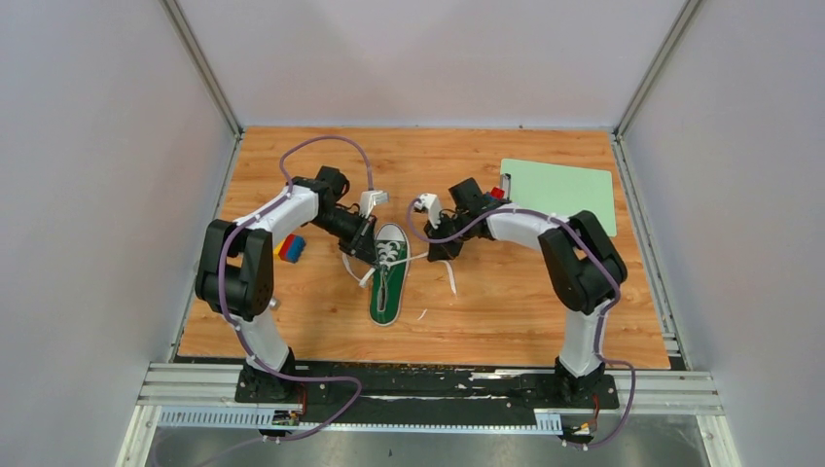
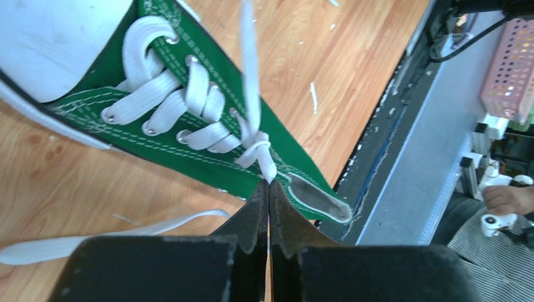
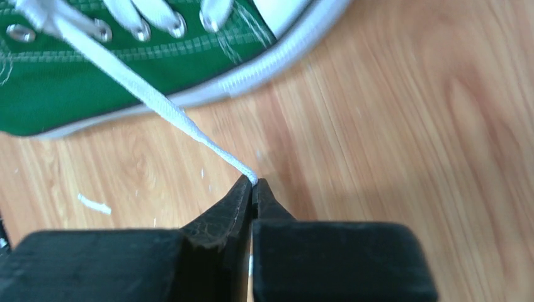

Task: Tie the shoes
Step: Tie the shoelace on the shoe.

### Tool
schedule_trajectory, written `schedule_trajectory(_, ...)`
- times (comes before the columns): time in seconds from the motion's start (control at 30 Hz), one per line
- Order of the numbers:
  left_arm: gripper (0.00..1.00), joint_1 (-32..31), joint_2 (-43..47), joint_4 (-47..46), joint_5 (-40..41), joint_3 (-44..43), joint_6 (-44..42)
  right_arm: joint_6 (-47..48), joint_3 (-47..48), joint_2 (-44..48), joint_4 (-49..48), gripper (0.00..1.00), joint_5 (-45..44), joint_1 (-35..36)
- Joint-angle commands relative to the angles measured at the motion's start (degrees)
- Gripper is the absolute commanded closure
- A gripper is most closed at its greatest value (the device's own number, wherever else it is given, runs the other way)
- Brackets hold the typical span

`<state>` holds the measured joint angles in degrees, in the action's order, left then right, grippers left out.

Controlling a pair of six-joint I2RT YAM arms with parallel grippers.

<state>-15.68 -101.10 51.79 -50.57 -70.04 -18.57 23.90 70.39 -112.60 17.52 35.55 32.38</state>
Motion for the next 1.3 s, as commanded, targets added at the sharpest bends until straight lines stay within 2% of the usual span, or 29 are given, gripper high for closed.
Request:
schedule_trajectory(0.0, 1.0, 0.42, 0.97, -0.85, 6.16, -0.52, 0.41, 0.02, -3.98, 10.87, 5.07, 1.0, 2.93, -6.14)
schedule_trajectory(0.17, 1.0, 0.82, 0.76, -4.75, 13.85, 2.27, 5.74, 1.66, -9.1, 16.03, 8.85, 1.0, 3.39, -7.53)
schedule_trajectory(0.37, 1.0, 0.83, -1.57, -3.28, 20.14, 2.51, 7.28, 0.9, -10.82, 15.27, 10.31, 1.0, 0.9, -9.2)
schedule_trajectory(0.7, 1.0, 0.83, 0.47, -2.62, 23.94, 5.02, 7.6, 1.98, -11.02, 14.22, 10.88, 1.0, -0.93, -15.78)
schedule_trajectory(0.77, 1.0, 0.83, 0.84, -2.5, 22.72, 4.77, 7.54, 2.4, -10.87, 14.14, 11.3, 1.0, 0.17, -15.65)
schedule_trajectory(0.83, 1.0, 0.83, 1.42, -2.35, 16.67, 3.67, 6.37, 2.81, -10.36, 14.58, 11.79, 1.0, 2.53, -14.74)
schedule_trajectory(0.87, 1.0, 0.78, 1.56, -2.39, 10.72, 2.65, 6.05, 2.97, -9.86, 14.79, 12.04, 1.0, 3.73, -14.07)
schedule_trajectory(0.97, 0.99, -0.22, 1.71, -3.1, 1.76, 1.07, 5.31, 2.82, -7.46, 14.83, 12.84, 0.87, 6.05, -11.82)
schedule_trajectory(1.0, 0.96, -0.53, 1.66, -3.16, 0.61, 0.42, 5.13, 3.14, -6.48, 14.67, 13.38, 0.83, 6.62, -11.05)
schedule_trajectory(1.03, 0.85, -1.16, 1.31, -3.13, 0.85, 0.16, 4.84, 3.24, -5.4, 14.42, 13.86, 0.78, 6.79, -10.33)
schedule_trajectory(1.07, 0.8, -1.31, 1.11, -3.02, 1.84, -0.3, 4.93, 3.4, -4.41, 14.11, 14.21, 0.74, 6.81, -9.64)
schedule_trajectory(1.1, 0.7, -1.42, 0.89, -2.88, 2.74, -0.55, 5.14, 3.54, -3.38, 13.79, 14.66, 0.71, 6.93, -9.17)
schedule_trajectory(1.17, 0.6, -1.45, 1.25, -2.17, 6.49, -1.33, 5.34, 3.49, -0.97, 13.35, 15.58, 0.66, 7.55, -8.74)
schedule_trajectory(1.27, 0.54, -1.29, 3.25, -0.05, 11.3, -2.01, 3.1, 2.85, 2.32, 13.19, 16.62, 0.62, 8.05, -8.63)
